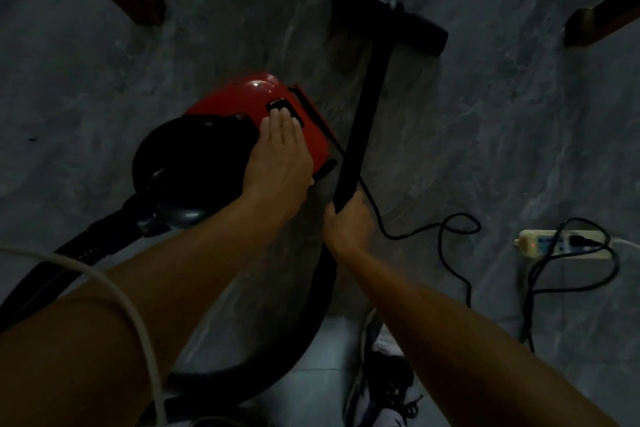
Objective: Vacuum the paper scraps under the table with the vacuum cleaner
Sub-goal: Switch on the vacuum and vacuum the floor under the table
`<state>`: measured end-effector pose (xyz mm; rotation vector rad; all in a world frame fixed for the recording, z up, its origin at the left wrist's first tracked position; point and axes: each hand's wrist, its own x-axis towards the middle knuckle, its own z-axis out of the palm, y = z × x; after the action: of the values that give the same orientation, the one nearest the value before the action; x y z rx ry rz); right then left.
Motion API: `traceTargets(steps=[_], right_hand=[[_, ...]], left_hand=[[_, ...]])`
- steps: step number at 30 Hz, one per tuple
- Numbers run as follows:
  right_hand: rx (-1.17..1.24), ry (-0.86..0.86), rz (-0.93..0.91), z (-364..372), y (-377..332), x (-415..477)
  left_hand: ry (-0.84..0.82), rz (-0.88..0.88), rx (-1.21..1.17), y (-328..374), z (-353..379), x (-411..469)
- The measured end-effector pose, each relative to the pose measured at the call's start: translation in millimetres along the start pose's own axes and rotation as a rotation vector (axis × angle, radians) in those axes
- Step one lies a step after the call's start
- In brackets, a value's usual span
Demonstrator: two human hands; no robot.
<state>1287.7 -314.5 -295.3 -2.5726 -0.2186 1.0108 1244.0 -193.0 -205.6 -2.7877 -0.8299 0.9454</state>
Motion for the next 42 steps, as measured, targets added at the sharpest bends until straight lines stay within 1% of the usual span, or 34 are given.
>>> traceTargets(steps=[2,4,8,11,14,18,22,26,31,36,42], right_hand=[[0.010,0.037,-0.075,-10.9,-3.4,-4.7],[0.036,0.038,-0.101,-27.6,-9.4,-4.1],[0.118,-0.015,-0.096,-63.4,-38.4,5.4],[0.214,-0.046,-0.137,-81.7,-63.8,12.3],[0.233,-0.103,-0.184,-90.2,-76.6,14.8],[0.217,-0.173,-0.180,-92.5,-75.2,9.0],[0.156,-0.120,-0.192,-107.3,-71.5,21.3],[0.177,-0.081,-0.204,-110.4,-68.8,31.8],[0.263,-0.105,-0.182,-117.7,-73.0,40.9],[0.339,-0.095,-0.242,-139.0,-82.1,44.9],[0.308,-0.095,-0.268,-155.4,-90.2,45.2]], left_hand=[[-0.020,-0.046,-0.043,-8.3,-7.6,9.7],[-0.037,-0.081,-0.061,-20.1,-15.4,20.4],[-0.061,-0.132,-0.106,-42.8,-24.4,38.5],[-0.063,-0.153,-0.120,-52.4,-26.7,44.0],[-0.067,-0.177,-0.126,-50.8,-26.4,44.6],[-0.100,-0.209,-0.163,-47.0,-30.1,46.1],[-0.096,-0.222,-0.183,-44.7,-26.9,45.8],[-0.089,-0.261,-0.254,-41.2,-20.1,48.6],[-0.091,-0.263,-0.272,-42.3,-19.6,50.6],[-0.123,-0.253,-0.362,-45.1,-31.0,52.2],[-0.107,-0.289,-0.441,-38.5,-29.4,47.6]])
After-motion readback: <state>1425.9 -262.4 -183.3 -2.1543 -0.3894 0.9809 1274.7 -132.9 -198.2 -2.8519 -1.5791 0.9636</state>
